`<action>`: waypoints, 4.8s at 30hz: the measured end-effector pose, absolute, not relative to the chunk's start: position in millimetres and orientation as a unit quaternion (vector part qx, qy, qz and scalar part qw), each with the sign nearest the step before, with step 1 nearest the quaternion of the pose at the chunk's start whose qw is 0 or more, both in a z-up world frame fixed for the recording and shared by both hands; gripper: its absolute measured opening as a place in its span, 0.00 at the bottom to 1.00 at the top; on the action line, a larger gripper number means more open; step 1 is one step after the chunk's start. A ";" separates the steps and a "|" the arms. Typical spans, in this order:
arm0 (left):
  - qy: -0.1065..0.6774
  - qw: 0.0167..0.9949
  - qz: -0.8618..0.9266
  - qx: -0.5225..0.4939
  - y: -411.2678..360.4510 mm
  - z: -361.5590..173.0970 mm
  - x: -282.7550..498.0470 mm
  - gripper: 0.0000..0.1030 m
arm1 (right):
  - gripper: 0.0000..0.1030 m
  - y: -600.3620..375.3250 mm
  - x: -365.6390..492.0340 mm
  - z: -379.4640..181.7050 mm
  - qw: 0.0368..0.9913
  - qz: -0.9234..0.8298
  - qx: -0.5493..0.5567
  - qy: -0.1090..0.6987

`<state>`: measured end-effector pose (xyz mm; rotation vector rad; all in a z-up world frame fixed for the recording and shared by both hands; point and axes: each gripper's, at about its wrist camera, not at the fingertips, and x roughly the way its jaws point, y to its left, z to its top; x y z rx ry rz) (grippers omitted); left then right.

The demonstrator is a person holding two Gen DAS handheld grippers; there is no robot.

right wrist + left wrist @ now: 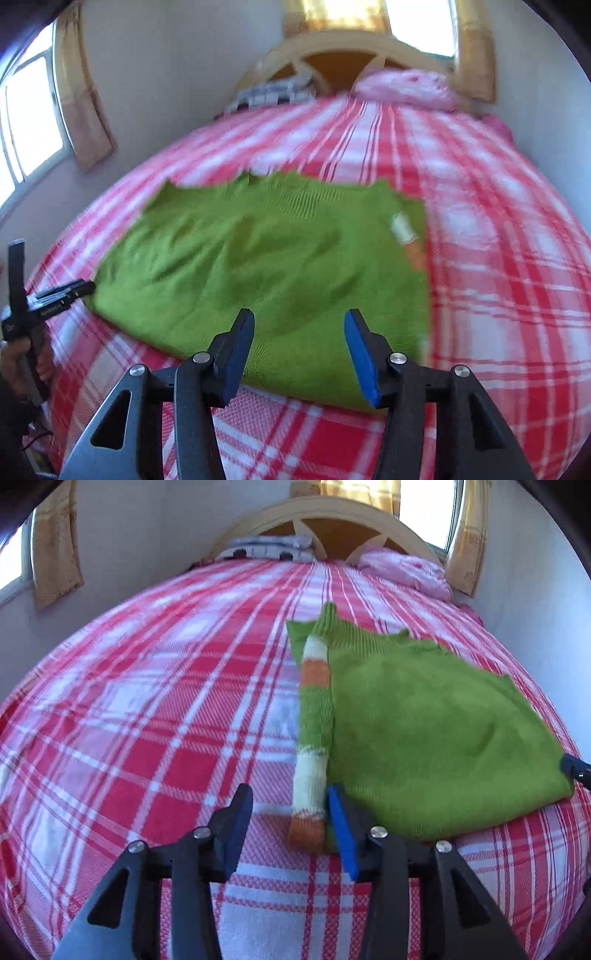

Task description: Fold small clothes

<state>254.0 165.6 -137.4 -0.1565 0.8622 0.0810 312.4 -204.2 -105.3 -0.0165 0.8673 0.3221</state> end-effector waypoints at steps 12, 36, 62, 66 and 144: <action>0.420 0.904 0.069 -0.043 160.7 -143.9 245.1 0.58 | 0.51 -89.6 328.1 -116.3 0.865 0.252 -0.055 0.429; 0.382 0.912 0.093 -0.117 256.6 -123.7 273.9 0.89 | 0.51 45.7 244.6 -125.7 0.849 0.314 -0.268 0.331; 0.384 0.907 -0.081 -0.153 217.4 -130.4 405.7 0.80 | 0.51 103.1 234.2 -143.7 0.848 0.286 -0.326 0.304; 0.391 0.907 -0.081 -0.134 208.6 -138.1 414.2 0.61 | 0.51 101.7 239.3 -146.3 0.847 0.286 -0.324 0.308; 0.385 0.849 -0.175 -0.317 230.3 -128.2 409.1 0.11 | 0.07 27.8 236.6 -88.6 0.900 0.298 -0.171 0.269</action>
